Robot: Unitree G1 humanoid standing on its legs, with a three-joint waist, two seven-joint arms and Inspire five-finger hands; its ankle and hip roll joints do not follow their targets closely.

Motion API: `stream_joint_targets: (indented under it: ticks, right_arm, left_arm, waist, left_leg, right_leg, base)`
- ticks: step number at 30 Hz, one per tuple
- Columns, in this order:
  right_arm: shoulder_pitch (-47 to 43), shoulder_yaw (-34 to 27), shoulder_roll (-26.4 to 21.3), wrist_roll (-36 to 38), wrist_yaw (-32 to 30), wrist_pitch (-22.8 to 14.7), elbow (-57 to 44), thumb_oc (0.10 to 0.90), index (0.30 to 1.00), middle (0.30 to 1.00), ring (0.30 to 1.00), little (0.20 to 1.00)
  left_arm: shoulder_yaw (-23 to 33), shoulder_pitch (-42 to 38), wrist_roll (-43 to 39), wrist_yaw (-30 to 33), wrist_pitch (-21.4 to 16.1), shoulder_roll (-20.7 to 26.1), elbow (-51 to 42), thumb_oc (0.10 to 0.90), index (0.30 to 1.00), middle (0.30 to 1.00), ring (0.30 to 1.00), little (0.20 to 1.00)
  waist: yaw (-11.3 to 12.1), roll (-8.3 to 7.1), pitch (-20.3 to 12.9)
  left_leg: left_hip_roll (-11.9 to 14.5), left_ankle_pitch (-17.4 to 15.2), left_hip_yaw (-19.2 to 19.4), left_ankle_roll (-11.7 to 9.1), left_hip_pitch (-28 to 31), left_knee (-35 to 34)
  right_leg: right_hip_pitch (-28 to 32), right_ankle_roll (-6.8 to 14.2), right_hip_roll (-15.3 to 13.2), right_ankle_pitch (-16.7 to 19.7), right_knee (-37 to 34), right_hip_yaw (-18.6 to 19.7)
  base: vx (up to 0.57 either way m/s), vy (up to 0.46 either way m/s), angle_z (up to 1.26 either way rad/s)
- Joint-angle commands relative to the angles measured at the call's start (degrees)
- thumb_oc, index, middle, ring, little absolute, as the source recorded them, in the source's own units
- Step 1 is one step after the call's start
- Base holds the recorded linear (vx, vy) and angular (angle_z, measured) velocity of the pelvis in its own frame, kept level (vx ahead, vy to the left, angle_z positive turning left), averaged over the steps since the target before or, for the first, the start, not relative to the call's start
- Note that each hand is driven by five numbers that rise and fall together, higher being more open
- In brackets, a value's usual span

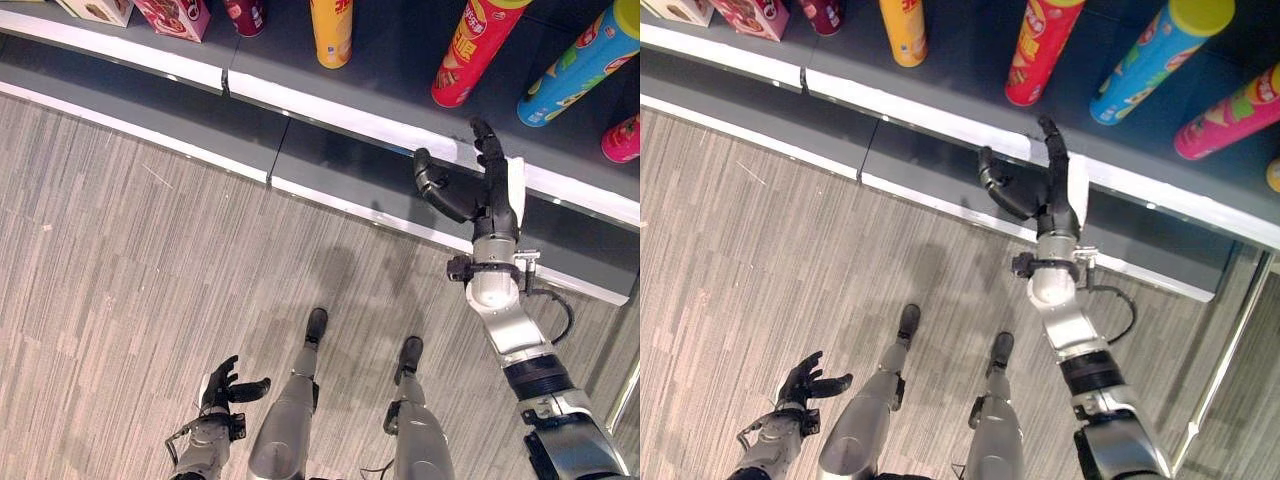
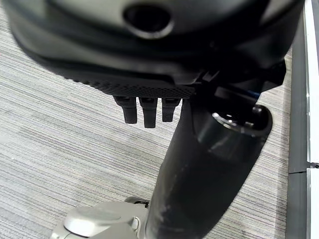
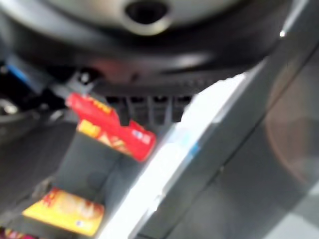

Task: Put the goods on the table back onto the shelves and tidy them up.

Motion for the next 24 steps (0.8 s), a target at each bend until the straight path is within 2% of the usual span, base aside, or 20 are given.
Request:
stream_joint_targets:
  ticks: [1,9,15,24]
  right_arm:
    - [-4.31,-1.59,-4.39,1.51,-3.63,-3.42,-3.08,0.8,0.9,0.9,0.9,0.9]
    - [-10.85,-0.8,-8.92,5.44,-3.75,-2.83,7.38,0.8,0.9,0.9,0.9,0.9]
    - [-17.18,2.35,-12.43,8.07,-2.75,-2.72,15.25,0.8,0.9,0.9,0.9,0.9]
    - [-19.75,3.78,-13.8,8.53,-2.72,-2.5,18.03,0.8,0.9,0.9,0.9,0.9]
  left_arm:
    - [-0.95,4.98,1.19,1.25,-1.61,4.16,0.08,0.8,0.9,0.9,0.9,0.9]
    - [-1.89,5.0,0.31,0.73,-2.16,4.95,0.24,0.8,0.9,0.9,0.9,0.9]
    - [-2.83,5.03,-0.76,0.3,-2.75,5.57,0.55,0.8,0.9,0.9,0.9,0.9]
    - [-3.4,4.64,-1.61,0.3,-3.12,5.5,0.88,0.8,0.9,0.9,0.9,0.9]
  waist:
    - [0.13,0.22,-3.06]
    - [1.15,0.43,-3.19]
    - [2.19,0.74,-3.08]
    - [2.74,1.01,-3.01]
  left_leg:
    - [0.68,-8.11,2.33,-0.89,3.0,0.04]
    - [0.62,-7.87,1.57,-1.04,2.72,0.04]
    - [0.56,-7.71,1.15,-1.24,2.41,0.04]
    - [0.44,-7.65,0.67,-1.28,1.92,0.04]
  right_leg:
    - [0.21,2.07,-2.96,-7.59,6.24,-0.4]
    - [0.27,1.98,-3.0,-7.99,6.64,-0.94]
    - [0.13,1.96,-3.06,-8.17,7.05,-1.52]
    - [0.03,2.0,-3.2,-8.33,7.24,-1.96]
  base:
    - [0.0,0.0,0.0]
    - [0.01,-0.012,0.07]
    - [0.01,-0.007,0.03]
    - [0.02,-0.001,0.05]
